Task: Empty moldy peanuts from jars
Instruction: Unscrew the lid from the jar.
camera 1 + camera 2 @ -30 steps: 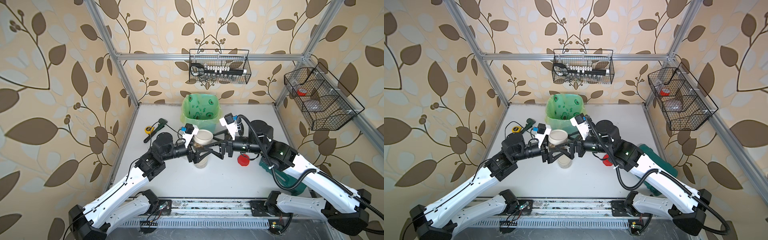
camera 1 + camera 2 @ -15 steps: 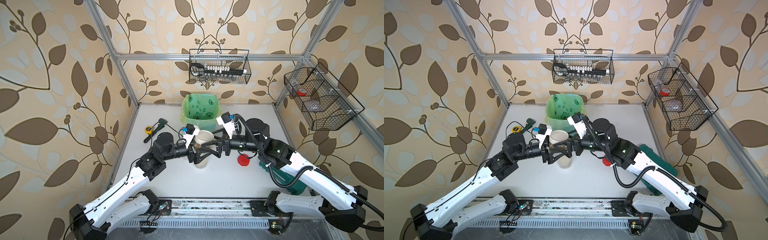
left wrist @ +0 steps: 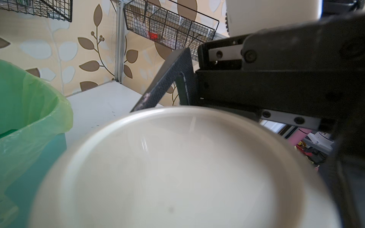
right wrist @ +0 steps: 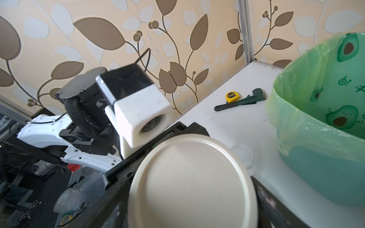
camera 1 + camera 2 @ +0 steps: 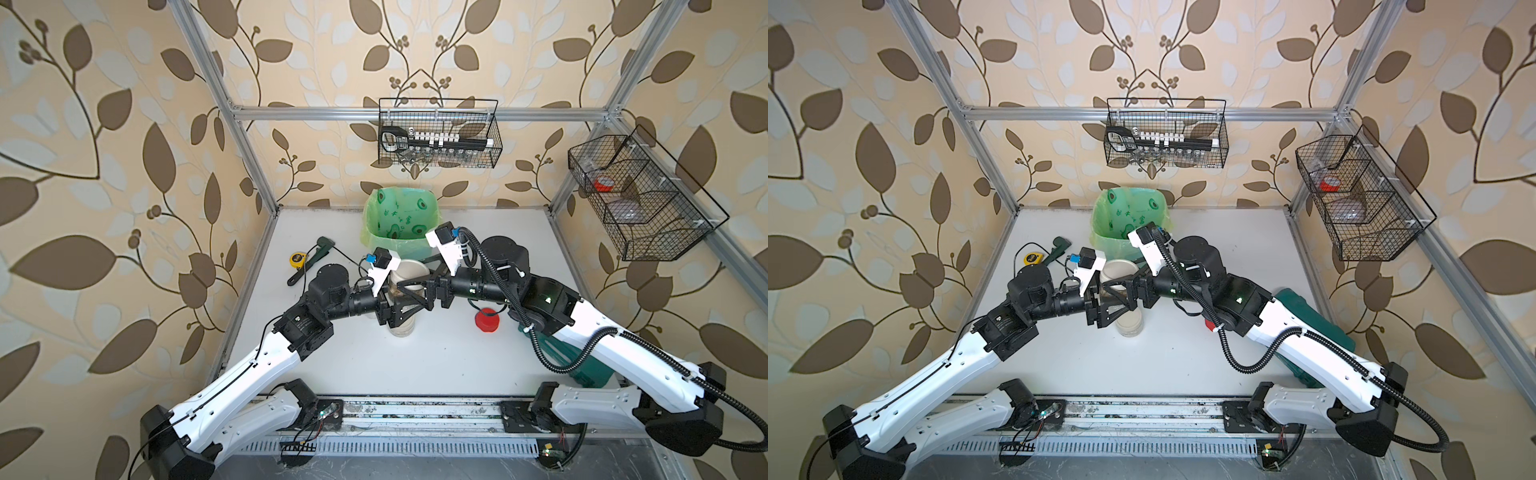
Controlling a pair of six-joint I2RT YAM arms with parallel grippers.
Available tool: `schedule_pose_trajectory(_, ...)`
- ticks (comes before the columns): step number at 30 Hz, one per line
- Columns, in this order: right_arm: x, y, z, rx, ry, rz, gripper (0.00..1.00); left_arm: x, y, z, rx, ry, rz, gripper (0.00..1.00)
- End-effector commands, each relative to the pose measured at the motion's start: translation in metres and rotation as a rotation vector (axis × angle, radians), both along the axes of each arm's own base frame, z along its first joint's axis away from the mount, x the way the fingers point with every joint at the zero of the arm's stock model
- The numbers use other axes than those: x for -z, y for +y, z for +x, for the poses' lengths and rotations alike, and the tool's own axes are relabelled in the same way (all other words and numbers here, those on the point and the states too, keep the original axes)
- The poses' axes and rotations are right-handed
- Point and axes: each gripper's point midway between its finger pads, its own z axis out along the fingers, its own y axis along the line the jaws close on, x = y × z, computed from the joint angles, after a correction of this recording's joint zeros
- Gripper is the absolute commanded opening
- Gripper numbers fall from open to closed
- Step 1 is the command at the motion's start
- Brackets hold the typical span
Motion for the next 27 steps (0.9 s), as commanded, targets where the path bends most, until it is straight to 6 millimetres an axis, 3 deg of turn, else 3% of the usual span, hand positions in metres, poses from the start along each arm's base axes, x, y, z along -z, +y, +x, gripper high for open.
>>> schedule_pose_trajectory(1,-0.027,0.003,-0.004,-0.021,-0.056,0.052,0.81,-0.032,0.001,-0.004,0.017,-0.085,-0.069,0.26)
schedule_pose_trajectory(11,-0.038,-0.006,-0.016,-0.105,-0.076,0.082,0.64,-0.034,-0.004,-0.015,0.089,-0.076,-0.089,0.26)
schedule_pose_trajectory(17,-0.060,-0.027,-0.026,-0.262,-0.039,0.168,0.50,-0.039,-0.006,-0.028,0.165,-0.061,-0.099,0.26)
schedule_pose_trajectory(24,-0.066,-0.033,-0.038,-0.470,0.000,0.204,0.45,-0.043,-0.010,-0.040,0.253,-0.042,-0.104,0.26)
schedule_pose_trajectory(27,-0.063,-0.033,-0.033,-0.503,0.010,0.216,0.42,-0.040,-0.012,-0.040,0.268,-0.028,-0.099,0.26)
